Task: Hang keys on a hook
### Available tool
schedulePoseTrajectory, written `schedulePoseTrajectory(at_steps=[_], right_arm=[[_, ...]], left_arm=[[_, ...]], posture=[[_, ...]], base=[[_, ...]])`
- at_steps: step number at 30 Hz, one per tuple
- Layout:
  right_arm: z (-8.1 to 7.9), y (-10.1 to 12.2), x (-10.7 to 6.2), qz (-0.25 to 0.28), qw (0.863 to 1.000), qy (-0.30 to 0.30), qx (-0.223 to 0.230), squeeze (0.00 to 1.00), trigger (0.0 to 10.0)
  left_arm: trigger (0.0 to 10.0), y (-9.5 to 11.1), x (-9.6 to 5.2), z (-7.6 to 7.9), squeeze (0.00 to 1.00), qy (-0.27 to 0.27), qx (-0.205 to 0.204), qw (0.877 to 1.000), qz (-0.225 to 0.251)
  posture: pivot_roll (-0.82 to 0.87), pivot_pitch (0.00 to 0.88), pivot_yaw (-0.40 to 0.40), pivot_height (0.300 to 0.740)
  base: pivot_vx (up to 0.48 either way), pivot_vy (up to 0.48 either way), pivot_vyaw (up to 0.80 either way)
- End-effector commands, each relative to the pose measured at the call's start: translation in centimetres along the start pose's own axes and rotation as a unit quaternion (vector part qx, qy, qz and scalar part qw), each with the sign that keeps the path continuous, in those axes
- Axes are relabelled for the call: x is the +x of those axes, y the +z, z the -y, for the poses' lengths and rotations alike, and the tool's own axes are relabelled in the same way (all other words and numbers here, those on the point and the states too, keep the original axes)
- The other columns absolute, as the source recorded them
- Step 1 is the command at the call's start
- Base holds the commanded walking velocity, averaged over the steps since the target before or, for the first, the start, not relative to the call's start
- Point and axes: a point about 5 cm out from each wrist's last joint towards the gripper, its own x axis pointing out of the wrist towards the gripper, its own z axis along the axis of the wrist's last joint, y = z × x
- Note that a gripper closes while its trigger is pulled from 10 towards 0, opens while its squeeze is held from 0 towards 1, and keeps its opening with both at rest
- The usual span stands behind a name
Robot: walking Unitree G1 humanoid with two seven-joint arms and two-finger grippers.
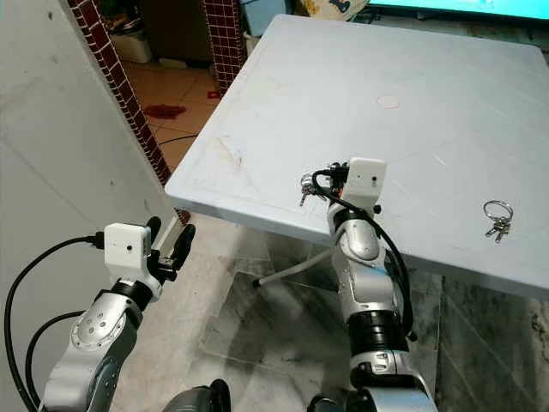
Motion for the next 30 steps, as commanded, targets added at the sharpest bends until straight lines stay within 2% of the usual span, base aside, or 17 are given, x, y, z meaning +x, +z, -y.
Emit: schedulePoseTrajectory(at_steps=[1, 10, 18, 19, 20, 21, 22, 30], right_arm=[[-0.5, -0.4, -0.3, -0.013, 1.000, 0.014, -0.001, 1.00, 10.0], [-1.5, -0.9, -0.8, -0.030, 0.999, 0.036, 0.004, 1.00, 10.0], [-1.3, -1.1, -0.4, -0.045, 0.998, 0.038, 0.002, 1.00, 10.0], [-1.2, -1.0, -0.3, -0.046, 0.998, 0.037, 0.002, 0.91, 10.0], [-1.1, -1.0, -0.3, -0.047, 0.998, 0.037, 0.003, 0.64, 10.0], [-1.0, -1.0, -0.2, -0.048, 0.998, 0.036, 0.002, 0.09, 10.0], [-0.8, -1.0, -0.2, -0.049, 0.998, 0.035, 0.002, 0.00, 10.0], [-0.1, -1.4, 0.4, -0.073, 0.996, 0.038, 0.021, 0.00, 10.0]], left_arm=[[10.0, -0.2, 0.0, -0.3, 0.00, 0.001, 0.006, 1.000, -0.003], [10.0, -0.2, -0.1, -0.5, 0.00, 0.001, 0.010, 1.000, -0.004], [10.0, -0.3, -0.4, -0.6, 0.00, 0.001, 0.012, 1.000, -0.009], [10.0, -0.3, -0.5, -0.7, 0.00, 0.001, 0.013, 1.000, -0.009], [10.0, -0.3, -0.5, -0.7, 0.00, 0.001, 0.013, 1.000, -0.009], [10.0, -0.3, -0.5, -0.7, 0.00, 0.001, 0.013, 1.000, -0.010], [10.0, -0.3, -0.5, -0.7, 0.00, 0.001, 0.013, 1.000, -0.010], [10.0, -0.3, -0.6, -0.6, 0.00, 0.000, 0.013, 1.000, -0.010]], posture=[[0.11, 0.141, 0.045, 0.740], [0.11, 0.148, 0.055, 0.740], [0.12, 0.158, 0.060, 0.740], [0.12, 0.160, 0.060, 0.740], [0.12, 0.160, 0.060, 0.740], [0.12, 0.161, 0.060, 0.740], [0.12, 0.161, 0.060, 0.740], [0.12, 0.162, 0.064, 0.740]], base=[[0.000, 0.000, 0.00], [0.000, 0.000, 0.00], [0.000, 0.000, 0.00], [0.000, 0.000, 0.00], [0.000, 0.000, 0.00], [0.000, 0.000, 0.00], [0.000, 0.000, 0.00], [0.000, 0.000, 0.00]])
